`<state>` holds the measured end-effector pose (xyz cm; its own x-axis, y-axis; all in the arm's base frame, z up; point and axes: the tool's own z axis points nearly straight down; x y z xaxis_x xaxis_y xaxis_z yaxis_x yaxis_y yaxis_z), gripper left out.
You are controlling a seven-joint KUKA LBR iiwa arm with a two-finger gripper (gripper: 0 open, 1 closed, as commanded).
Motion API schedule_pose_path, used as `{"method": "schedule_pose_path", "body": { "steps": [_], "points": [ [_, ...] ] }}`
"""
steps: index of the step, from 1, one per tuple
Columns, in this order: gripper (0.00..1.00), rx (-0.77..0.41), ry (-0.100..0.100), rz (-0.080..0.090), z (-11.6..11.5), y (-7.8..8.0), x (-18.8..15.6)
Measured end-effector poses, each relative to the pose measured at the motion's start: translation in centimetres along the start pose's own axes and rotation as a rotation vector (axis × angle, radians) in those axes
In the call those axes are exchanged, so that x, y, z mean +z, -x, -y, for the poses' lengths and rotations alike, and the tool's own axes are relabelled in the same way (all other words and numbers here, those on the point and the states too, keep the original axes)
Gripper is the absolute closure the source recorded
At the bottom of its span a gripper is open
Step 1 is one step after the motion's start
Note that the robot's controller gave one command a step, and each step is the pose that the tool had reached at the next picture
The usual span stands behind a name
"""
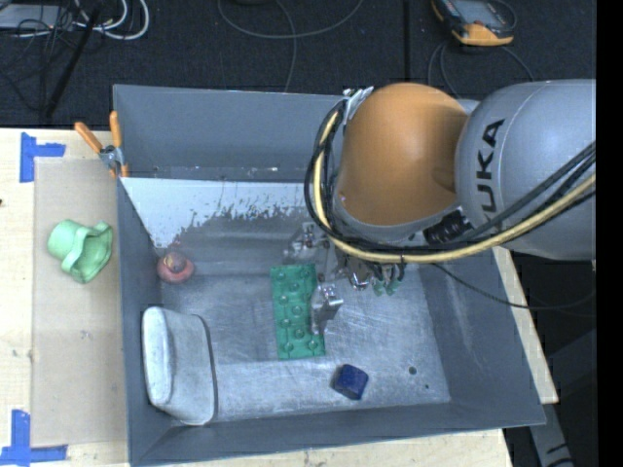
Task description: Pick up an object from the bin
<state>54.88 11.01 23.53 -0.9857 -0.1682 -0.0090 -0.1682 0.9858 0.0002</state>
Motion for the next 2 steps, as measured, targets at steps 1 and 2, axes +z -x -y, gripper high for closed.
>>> {"method": "schedule_pose_path", "body": {
  "steps": [1, 2],
  "points": [
    [0.00, 0.002, 0.000, -0.008, 0.0, -0.2, 0.5],
    [0.00, -0.075, 0.001, -0.018, 1.7, -0.7, 14.8]
  ]
}}
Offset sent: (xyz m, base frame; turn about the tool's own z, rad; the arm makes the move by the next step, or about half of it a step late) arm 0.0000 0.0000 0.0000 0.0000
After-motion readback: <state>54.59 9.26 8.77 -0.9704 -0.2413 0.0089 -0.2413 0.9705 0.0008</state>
